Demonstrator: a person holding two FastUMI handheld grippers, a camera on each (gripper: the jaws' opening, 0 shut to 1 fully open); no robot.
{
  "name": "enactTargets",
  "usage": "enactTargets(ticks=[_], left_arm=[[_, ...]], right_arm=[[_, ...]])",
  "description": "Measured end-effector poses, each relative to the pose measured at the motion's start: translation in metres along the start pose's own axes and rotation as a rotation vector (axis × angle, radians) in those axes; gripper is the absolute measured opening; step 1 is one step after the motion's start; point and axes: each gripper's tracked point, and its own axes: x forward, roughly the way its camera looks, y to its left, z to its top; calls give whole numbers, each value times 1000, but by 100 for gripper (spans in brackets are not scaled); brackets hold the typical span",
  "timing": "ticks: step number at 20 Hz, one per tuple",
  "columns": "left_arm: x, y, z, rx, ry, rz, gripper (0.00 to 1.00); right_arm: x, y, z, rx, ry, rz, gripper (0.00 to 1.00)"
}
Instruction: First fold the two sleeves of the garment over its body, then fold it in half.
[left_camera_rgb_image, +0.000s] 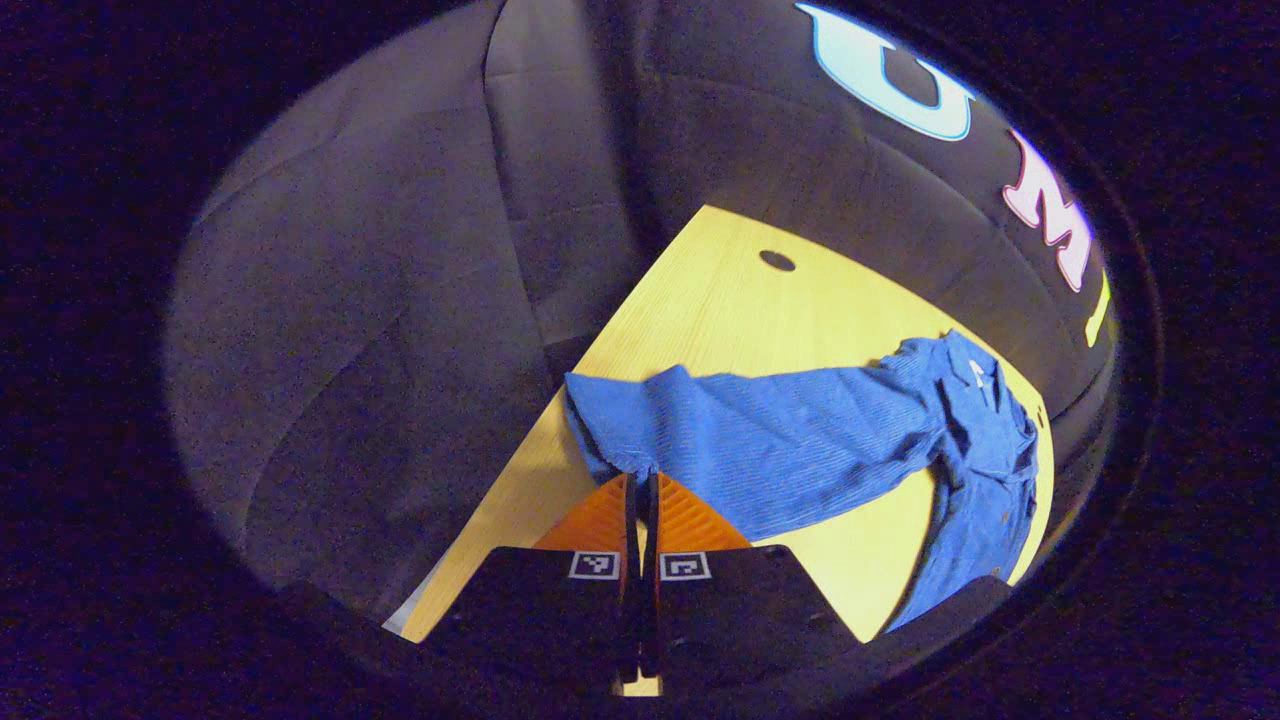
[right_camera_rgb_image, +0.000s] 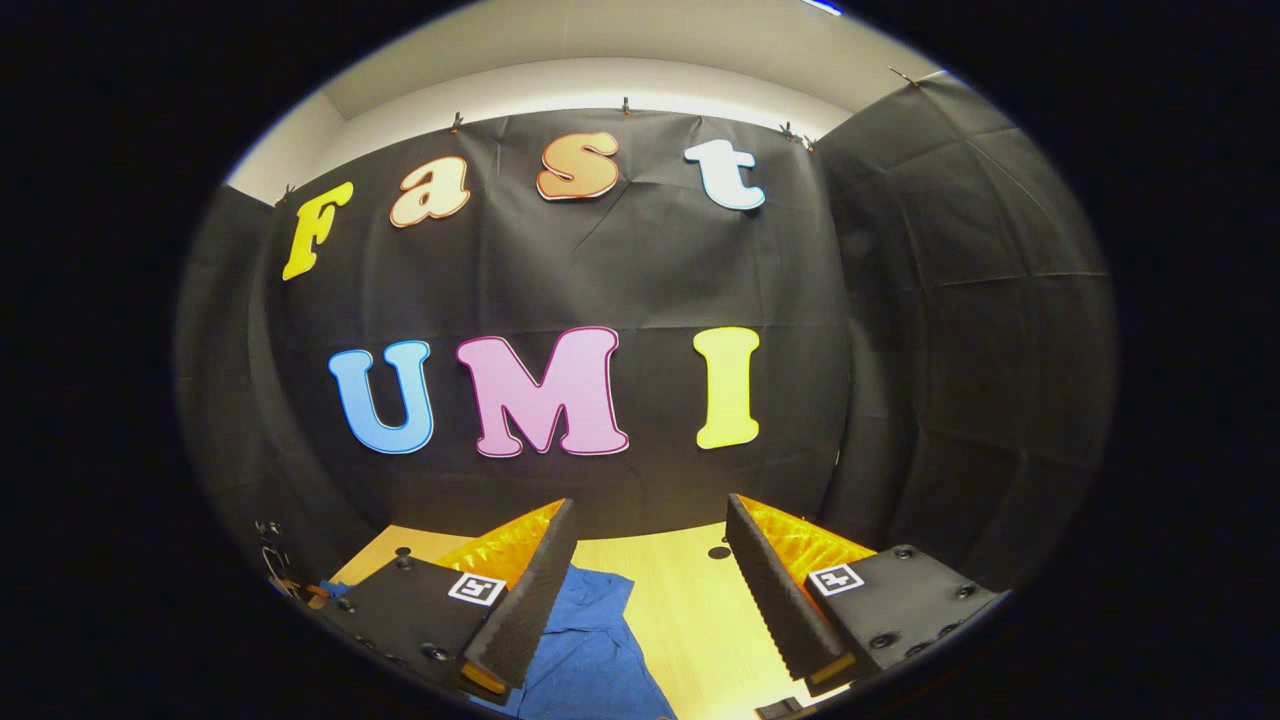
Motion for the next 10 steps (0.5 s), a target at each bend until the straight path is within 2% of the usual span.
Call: enactTargets(ticks=[3,6,7,8,9,10], left_arm=[[-30,-40,46,53,-80,-73,0],[-46,-103,85,118,-157,-147,0],[-52,-126,96,132,-172,-180,0],[-59,-153,106,148,-189,-215,0],[-63,-179,113,164,-207,-250,0],[-67,-210,121,182,-220,-286,0]], right_arm=[[-3,-12,1,18,-3,-6,83],[-6,-23,-2,37,1,-6,83],[-8,-27,-5,34,2,-6,94],[-10,-31,-6,30,7,-8,83],[-11,-35,-9,28,12,-8,94],[-14,-39,-12,33,16,-8,94]])
